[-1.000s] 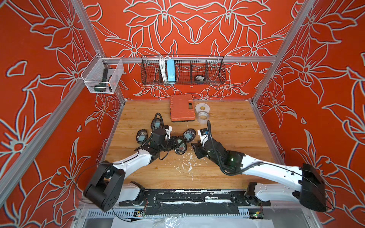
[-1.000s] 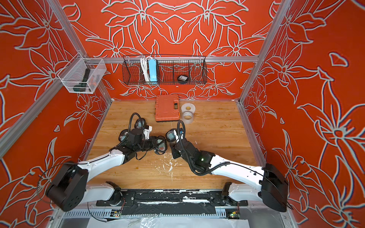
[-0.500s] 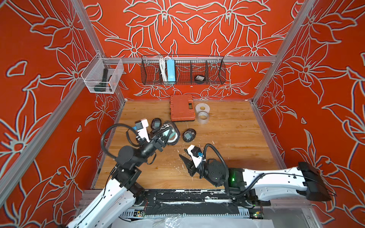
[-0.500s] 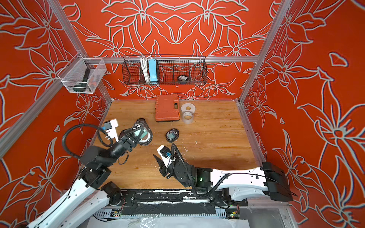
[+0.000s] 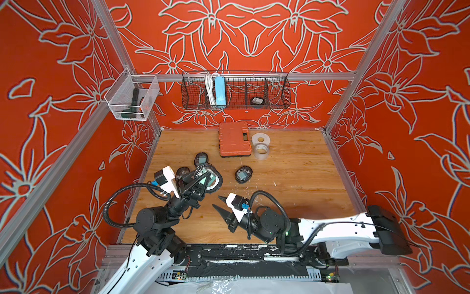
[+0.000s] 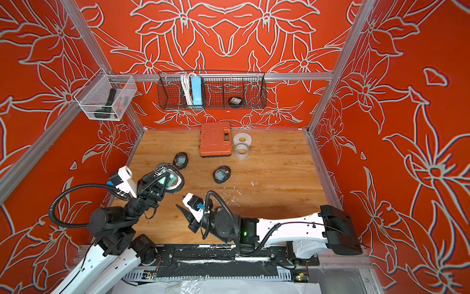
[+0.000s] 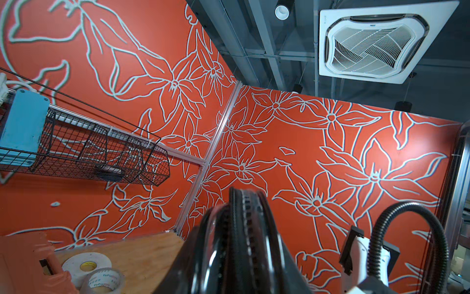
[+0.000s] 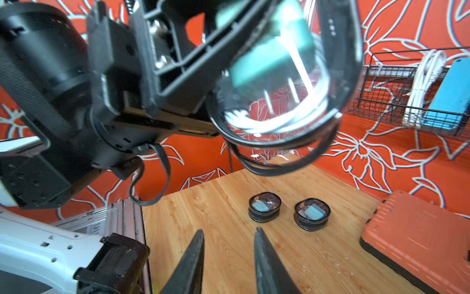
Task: Pack away charging kits
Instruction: Zip the zipper on the storage bag.
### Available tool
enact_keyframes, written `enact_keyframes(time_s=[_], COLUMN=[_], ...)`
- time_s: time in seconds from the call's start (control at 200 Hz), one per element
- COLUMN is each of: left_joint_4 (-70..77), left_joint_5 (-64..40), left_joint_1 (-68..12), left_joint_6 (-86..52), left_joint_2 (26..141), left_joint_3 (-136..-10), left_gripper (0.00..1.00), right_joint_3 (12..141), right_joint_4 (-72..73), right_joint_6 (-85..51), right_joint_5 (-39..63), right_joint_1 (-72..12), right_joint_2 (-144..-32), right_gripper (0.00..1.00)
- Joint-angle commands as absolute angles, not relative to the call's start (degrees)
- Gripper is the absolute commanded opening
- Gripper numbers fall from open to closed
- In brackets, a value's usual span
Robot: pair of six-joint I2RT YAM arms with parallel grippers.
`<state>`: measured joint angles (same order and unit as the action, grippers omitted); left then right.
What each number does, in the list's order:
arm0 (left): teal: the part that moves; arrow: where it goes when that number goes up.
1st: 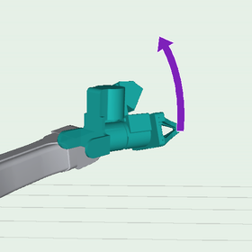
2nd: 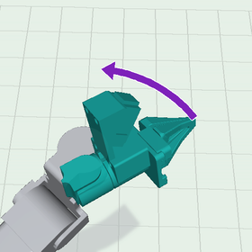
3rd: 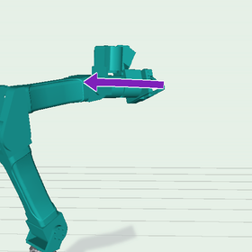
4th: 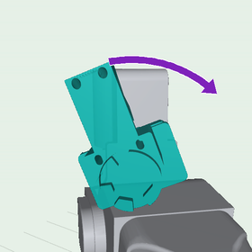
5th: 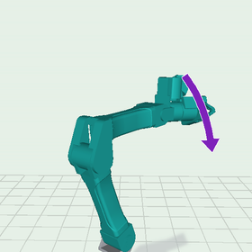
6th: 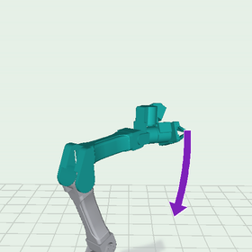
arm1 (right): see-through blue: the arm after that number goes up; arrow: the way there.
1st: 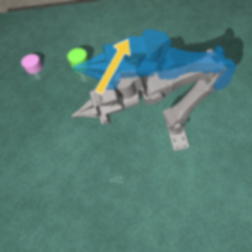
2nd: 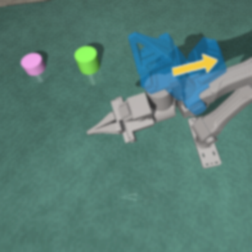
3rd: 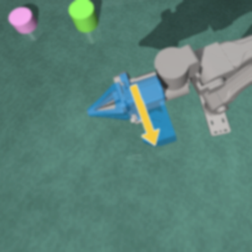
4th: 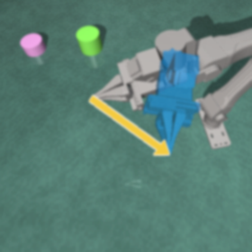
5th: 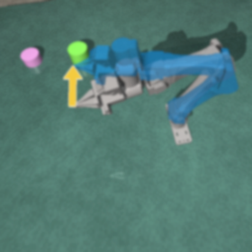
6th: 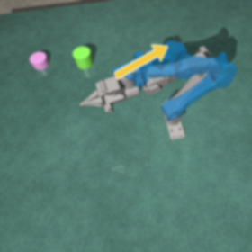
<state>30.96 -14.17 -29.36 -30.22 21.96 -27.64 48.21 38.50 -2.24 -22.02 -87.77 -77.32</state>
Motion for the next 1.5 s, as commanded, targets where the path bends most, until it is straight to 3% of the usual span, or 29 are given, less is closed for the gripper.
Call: enact_keyframes(time_s=[0.0,0.41,0.791,1.071,1.491], left_joint_4=[33.7,32.8,32.9,31.5,32.9], left_joint_5=[-16.1,-14.4,-13.1,-6.7,-8.2], left_joint_1=[-29.7,-29.8,-29.8,-29.8,-29.8], left_joint_6=[-27.8,-28.0,-28.4,-29.0,-30.5], left_joint_2=[22.5,21.8,21.6,22.1,23.5], left_joint_3=[-28.5,-27.5,-26.8,-26.1,-26.1], left_gripper=[0.0,0.0,0.0,0.0,0.0], right_joint_3=[50.1,59.0,60.7,59.5,62.3], right_joint_4=[41.2,34.1,31.9,34.2,31.5], right_joint_6=[-1.4,-5.4,-9.2,-9.0,-10.3], right_joint_5=[-23.8,-33.3,-29.6,-23.5,-25.0], right_joint_1=[-88.1,-87.4,-85.4,-85.3,-84.8], right_joint_2=[-78.5,-83.5,-83.8,-83.3,-84.2], right_gripper=[0.35,0.32,0.29,0.26,0.26])
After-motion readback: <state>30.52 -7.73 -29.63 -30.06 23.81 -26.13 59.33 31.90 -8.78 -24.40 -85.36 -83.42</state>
